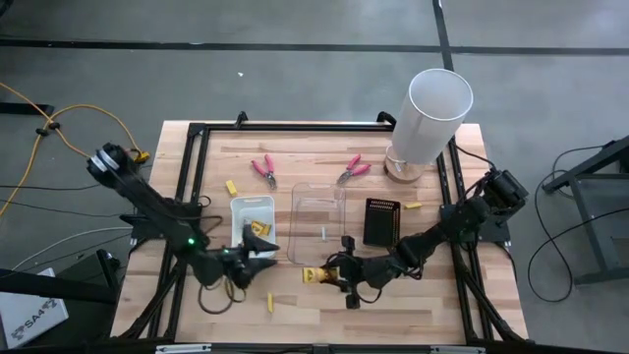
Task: Pick & Place School Supplies
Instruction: Put the crayon box into the white bin
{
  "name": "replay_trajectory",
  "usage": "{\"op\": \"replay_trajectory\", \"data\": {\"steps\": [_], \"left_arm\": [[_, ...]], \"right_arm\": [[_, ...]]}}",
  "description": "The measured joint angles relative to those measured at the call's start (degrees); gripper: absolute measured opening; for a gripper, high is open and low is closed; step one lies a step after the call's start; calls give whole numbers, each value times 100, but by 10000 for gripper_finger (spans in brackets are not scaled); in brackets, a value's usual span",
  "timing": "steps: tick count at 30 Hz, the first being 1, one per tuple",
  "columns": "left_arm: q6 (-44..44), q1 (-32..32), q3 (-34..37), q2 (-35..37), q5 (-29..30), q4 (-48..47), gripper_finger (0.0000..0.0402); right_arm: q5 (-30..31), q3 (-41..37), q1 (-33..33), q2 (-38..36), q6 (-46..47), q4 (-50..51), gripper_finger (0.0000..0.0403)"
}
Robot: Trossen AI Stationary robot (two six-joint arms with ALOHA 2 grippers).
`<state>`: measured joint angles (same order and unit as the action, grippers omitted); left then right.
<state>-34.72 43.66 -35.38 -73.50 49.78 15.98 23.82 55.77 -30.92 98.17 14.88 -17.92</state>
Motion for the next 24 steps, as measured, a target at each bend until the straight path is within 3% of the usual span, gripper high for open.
{"op": "replay_trajectory", "data": {"steps": [8, 11, 24], "left_arm": [[-2532, -144, 0, -1236, 36, 2872, 230], [-3115, -193, -2, -1526, -178, 3558, 230], [-3197, -595, -4, -1671, -1468, 3723, 230]], "right_arm": [[-3, 0, -4, -1, -5, -37, 146], [0, 0, -4, 0, -12, -37, 146], [-3, 0, 18, -2, -14, -83, 146]]}}
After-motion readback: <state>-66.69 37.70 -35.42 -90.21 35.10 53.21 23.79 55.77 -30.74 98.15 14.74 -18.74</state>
